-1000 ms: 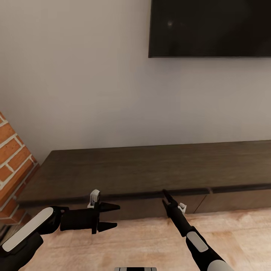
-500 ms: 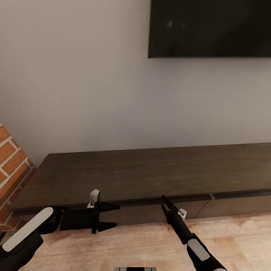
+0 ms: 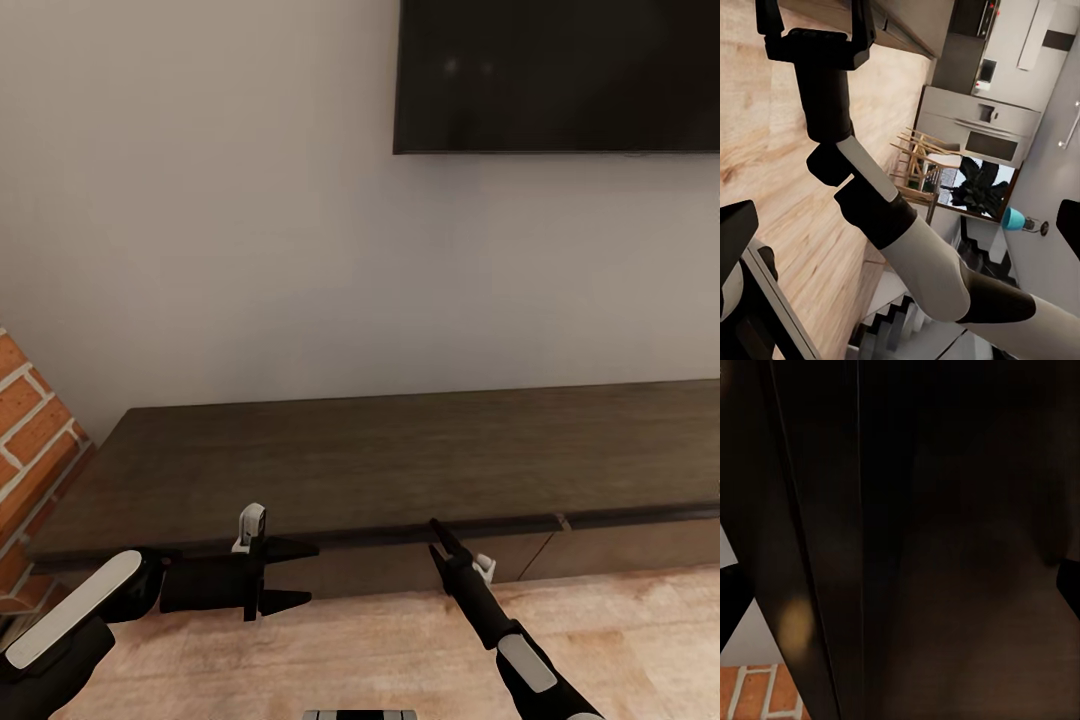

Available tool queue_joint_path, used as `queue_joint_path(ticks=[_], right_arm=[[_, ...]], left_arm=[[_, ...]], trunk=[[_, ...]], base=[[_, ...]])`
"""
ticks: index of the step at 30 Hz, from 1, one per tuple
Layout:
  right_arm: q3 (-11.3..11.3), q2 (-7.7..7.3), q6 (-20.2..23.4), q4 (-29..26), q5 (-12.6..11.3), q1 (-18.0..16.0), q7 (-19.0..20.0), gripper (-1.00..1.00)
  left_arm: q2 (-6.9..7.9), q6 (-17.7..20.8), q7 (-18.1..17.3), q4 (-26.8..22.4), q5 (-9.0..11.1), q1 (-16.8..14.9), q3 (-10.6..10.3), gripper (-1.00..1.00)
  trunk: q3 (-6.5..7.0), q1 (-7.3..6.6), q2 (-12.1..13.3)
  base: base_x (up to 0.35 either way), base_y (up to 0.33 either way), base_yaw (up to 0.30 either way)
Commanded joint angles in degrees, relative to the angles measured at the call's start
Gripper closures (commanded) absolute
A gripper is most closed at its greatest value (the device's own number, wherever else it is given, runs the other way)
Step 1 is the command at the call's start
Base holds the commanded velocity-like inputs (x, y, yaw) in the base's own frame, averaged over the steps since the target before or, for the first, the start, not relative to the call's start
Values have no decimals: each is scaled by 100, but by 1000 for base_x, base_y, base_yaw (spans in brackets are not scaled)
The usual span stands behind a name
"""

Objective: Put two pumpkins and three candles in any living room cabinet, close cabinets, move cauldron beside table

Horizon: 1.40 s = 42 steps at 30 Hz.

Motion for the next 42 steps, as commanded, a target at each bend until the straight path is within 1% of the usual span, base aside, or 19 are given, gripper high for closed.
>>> queue_joint_path(ticks=[1, 34, 42], right_arm=[[-73, 1, 28, 11, -54, -255, -140, -100], [-73, 1, 26, 13, -46, -255, -141, -100], [-73, 1, 23, 14, -47, -255, -141, -100]], left_arm=[[3, 3, 53, -3, 62, -6, -8, -100], [0, 3, 60, 4, 63, -6, -13, -100], [0, 3, 60, 3, 62, -6, -9, -100]], trunk=[[-4, 0, -1], [-4, 0, -1], [-4, 0, -1]], base=[[-9, 0, 0], [-16, 0, 0], [-137, 0, 0]])
